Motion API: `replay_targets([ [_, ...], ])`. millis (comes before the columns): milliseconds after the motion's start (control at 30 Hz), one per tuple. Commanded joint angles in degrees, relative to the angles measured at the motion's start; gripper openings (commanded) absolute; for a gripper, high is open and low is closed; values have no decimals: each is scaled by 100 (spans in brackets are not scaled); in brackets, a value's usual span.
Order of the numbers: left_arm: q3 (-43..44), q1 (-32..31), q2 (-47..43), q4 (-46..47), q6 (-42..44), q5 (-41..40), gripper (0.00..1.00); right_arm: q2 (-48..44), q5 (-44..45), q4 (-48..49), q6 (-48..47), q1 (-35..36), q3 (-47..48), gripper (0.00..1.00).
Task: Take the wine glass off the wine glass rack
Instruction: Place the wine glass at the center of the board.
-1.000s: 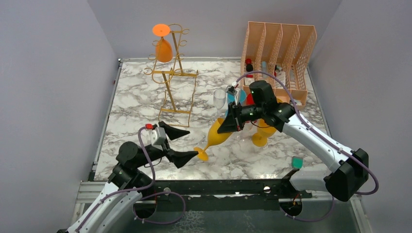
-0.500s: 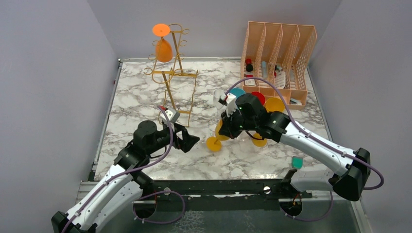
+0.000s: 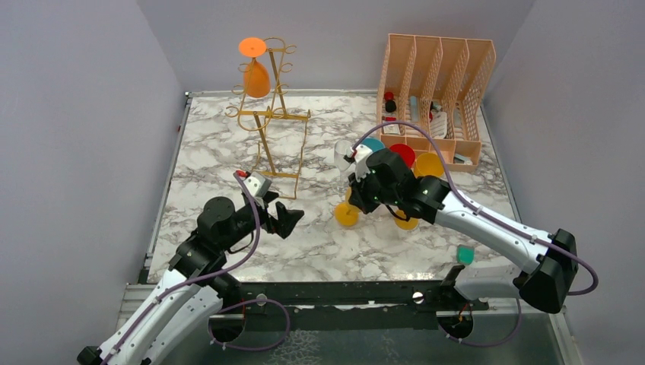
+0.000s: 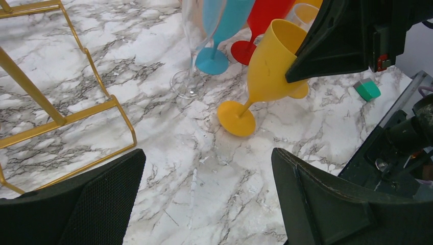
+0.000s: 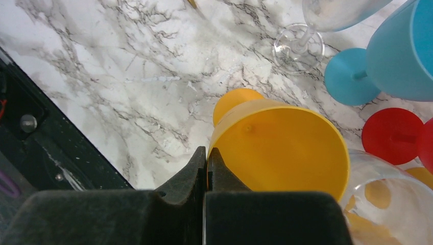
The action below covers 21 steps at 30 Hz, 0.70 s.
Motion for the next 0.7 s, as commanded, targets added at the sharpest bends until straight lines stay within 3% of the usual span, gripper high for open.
replay_targets([
  [0, -173, 9, -293, 96, 1, -354, 99, 214, 409, -66, -314, 36, 155, 1],
  [667, -300, 17, -466, 276, 67, -345, 99, 522, 328, -217, -740, 601, 470, 1],
])
